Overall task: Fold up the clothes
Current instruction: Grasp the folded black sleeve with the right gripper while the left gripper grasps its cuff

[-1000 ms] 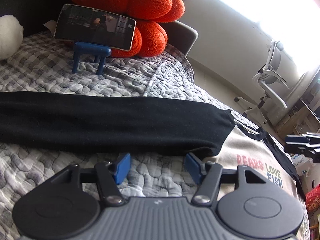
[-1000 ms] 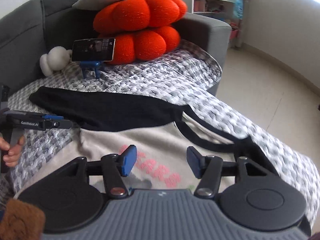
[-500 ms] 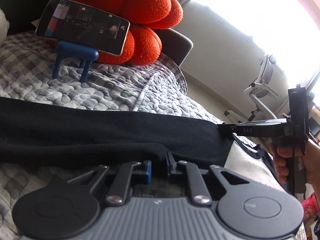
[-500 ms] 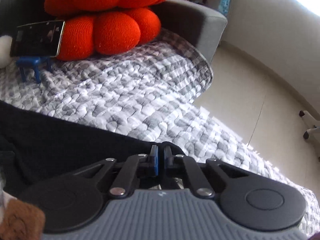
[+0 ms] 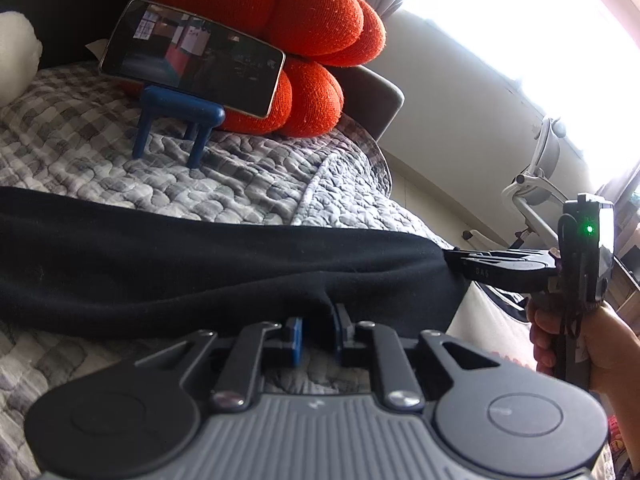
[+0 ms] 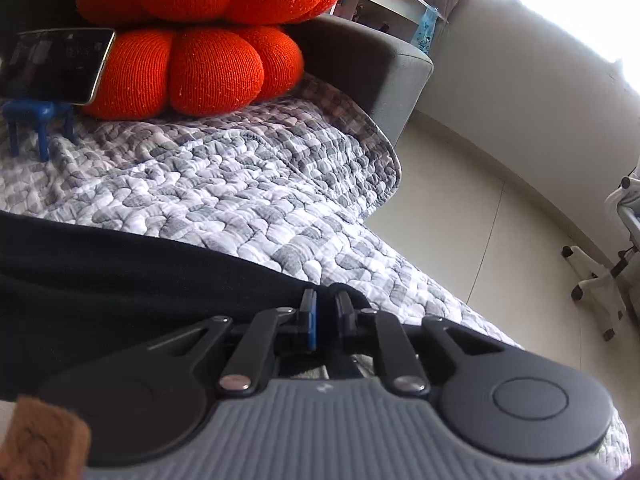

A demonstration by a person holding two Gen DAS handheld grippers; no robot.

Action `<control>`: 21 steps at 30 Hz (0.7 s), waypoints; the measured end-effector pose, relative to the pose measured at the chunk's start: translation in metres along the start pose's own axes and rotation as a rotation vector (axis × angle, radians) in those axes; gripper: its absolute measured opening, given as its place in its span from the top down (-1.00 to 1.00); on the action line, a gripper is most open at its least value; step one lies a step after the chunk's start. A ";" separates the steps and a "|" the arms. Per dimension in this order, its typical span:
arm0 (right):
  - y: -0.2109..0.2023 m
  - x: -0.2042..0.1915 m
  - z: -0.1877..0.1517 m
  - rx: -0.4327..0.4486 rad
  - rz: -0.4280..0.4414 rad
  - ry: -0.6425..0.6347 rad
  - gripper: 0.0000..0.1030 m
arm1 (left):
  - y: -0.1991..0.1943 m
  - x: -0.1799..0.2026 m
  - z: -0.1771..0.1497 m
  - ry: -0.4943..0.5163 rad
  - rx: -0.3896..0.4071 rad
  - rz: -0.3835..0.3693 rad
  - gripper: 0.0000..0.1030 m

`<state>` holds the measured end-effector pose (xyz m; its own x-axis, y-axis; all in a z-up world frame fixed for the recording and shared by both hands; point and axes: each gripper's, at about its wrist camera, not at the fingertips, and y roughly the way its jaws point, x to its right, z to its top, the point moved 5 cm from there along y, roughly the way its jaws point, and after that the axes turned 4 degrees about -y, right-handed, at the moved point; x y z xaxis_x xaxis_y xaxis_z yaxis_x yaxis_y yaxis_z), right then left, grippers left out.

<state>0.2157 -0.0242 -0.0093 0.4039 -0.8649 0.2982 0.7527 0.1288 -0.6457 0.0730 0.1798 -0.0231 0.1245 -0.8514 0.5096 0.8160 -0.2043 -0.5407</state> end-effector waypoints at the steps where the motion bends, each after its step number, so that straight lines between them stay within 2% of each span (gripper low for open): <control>1: -0.004 0.003 0.000 0.003 0.013 0.025 0.67 | -0.004 -0.002 0.001 -0.008 -0.005 -0.005 0.63; 5: -0.030 0.010 0.001 0.036 0.075 0.108 0.66 | -0.023 -0.021 0.004 -0.058 -0.010 0.029 0.13; 7: -0.043 0.008 -0.003 0.032 0.125 0.126 0.64 | -0.035 -0.038 0.005 -0.080 -0.004 0.080 0.13; 9: -0.056 0.004 -0.008 0.024 0.177 0.140 0.50 | -0.047 -0.059 0.008 -0.117 0.007 0.129 0.12; 10: -0.061 0.000 -0.011 0.022 0.206 0.141 0.35 | -0.054 -0.071 0.011 -0.139 0.015 0.157 0.12; 11: -0.067 -0.005 -0.014 0.019 0.237 0.141 0.32 | -0.061 -0.084 0.015 -0.165 0.027 0.192 0.12; 16: -0.086 -0.042 -0.026 0.013 0.340 0.079 0.32 | -0.089 -0.139 0.034 -0.303 0.104 0.356 0.12; 21: -0.103 -0.089 -0.031 0.040 0.428 -0.016 0.32 | -0.100 -0.162 0.050 -0.322 0.158 0.491 0.12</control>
<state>0.0860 0.0245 0.0092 0.6923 -0.7213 0.0203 0.5345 0.4937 -0.6859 -0.0006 0.3625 -0.0185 0.6520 -0.6339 0.4161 0.6907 0.2701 -0.6708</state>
